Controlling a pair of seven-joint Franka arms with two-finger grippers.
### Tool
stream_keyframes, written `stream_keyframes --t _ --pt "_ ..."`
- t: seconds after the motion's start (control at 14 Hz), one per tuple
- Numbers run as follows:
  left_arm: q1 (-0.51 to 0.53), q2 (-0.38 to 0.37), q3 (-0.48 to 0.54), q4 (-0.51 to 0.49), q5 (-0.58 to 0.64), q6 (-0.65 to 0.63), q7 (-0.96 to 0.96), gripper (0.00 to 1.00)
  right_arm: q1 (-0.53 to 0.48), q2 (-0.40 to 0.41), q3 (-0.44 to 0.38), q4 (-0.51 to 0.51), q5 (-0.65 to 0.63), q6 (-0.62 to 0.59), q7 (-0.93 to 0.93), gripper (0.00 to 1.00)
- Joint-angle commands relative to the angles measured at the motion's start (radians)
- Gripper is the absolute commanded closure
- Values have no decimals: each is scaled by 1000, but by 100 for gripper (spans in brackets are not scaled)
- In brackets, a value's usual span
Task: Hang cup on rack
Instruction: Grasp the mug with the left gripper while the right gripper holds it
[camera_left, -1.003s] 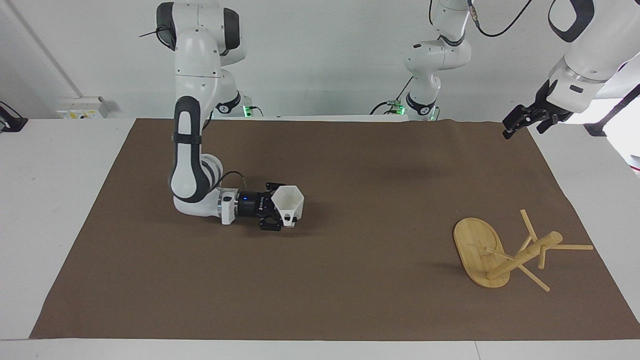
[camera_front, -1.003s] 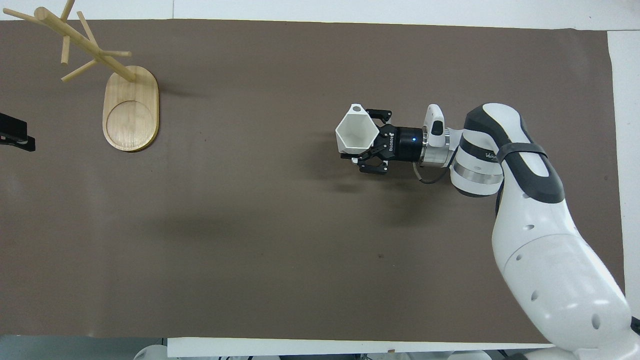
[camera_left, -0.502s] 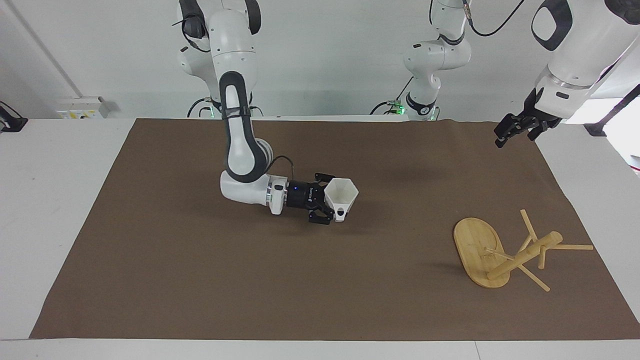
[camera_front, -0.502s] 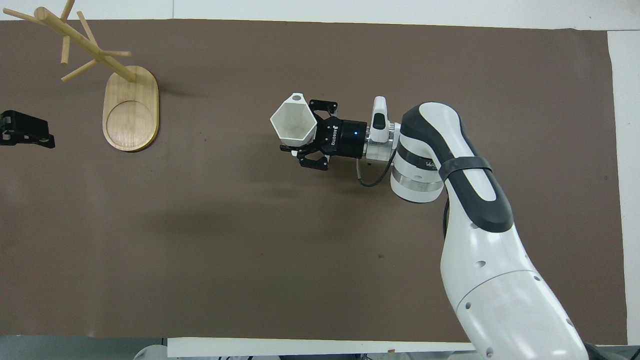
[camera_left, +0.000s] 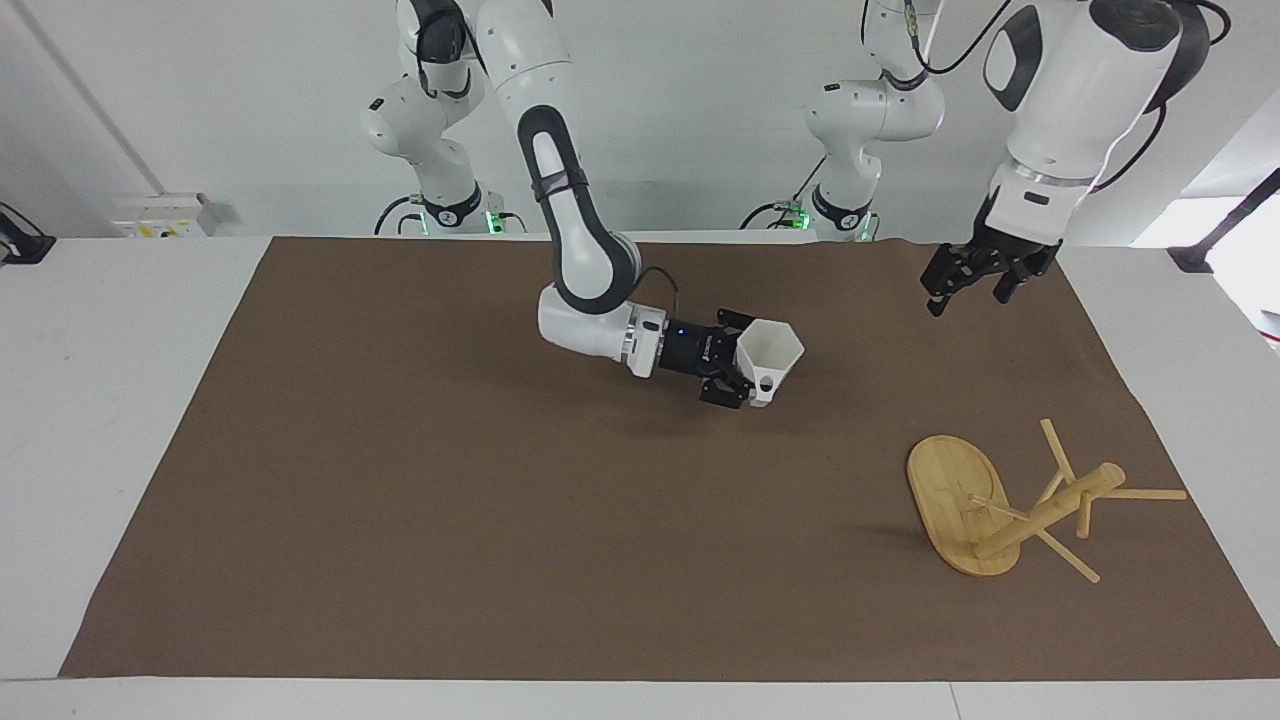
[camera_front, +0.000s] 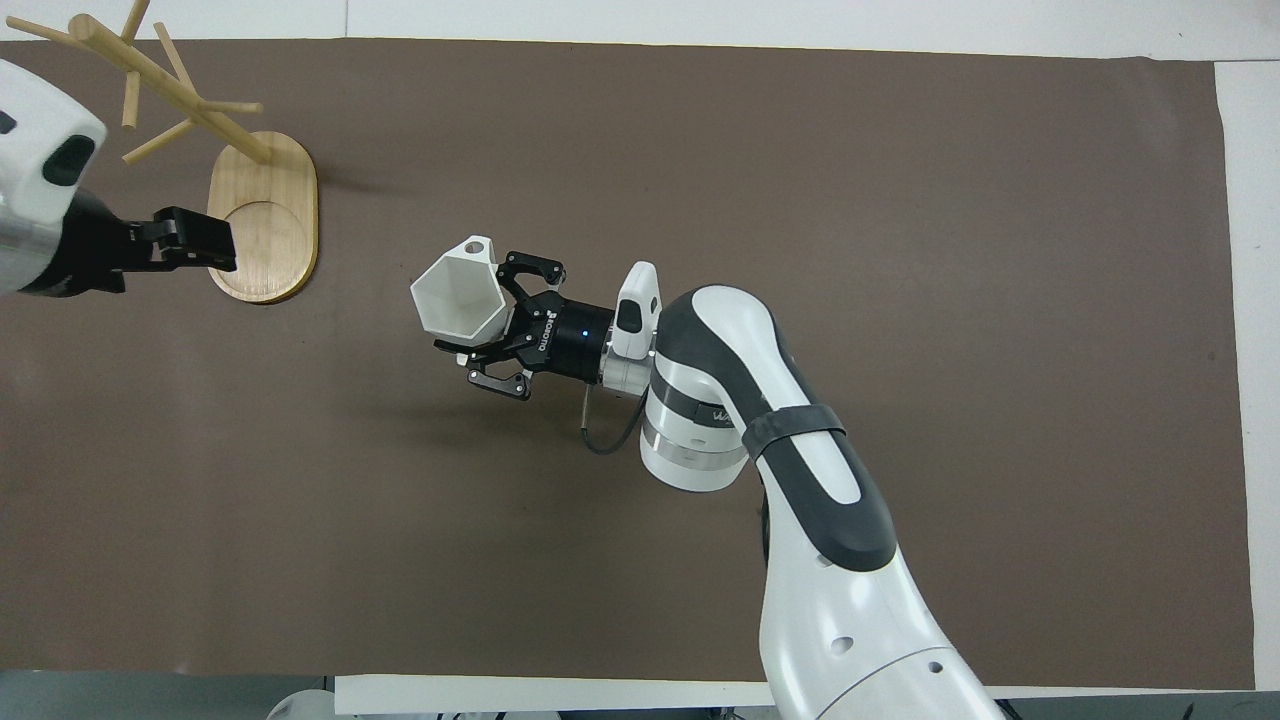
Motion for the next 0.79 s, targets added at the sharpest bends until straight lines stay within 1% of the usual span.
stream_keyframes --t 0.0,0.29,0.36,0.5,0.72 --pt "-77 41 11 -15 -11 79 -61 1 0 -7 -1 1 27 11 -23 100" --pt "-190 82 11 -15 -22 104 -89 1 -2 -5 -1 1 27 17 -25 100" --pt "-204 98 11 -13 -22 105 -106 1 -2 -5 -3 1 27 17 -25 100" --pt "-221 105 11 -15 -22 106 -114 2 -3 -5 -2 1 27 21 -23 100" --pt "-228 108 11 -30 -22 109 -112 14 -3 -5 -2 2 27 24 -23 100"
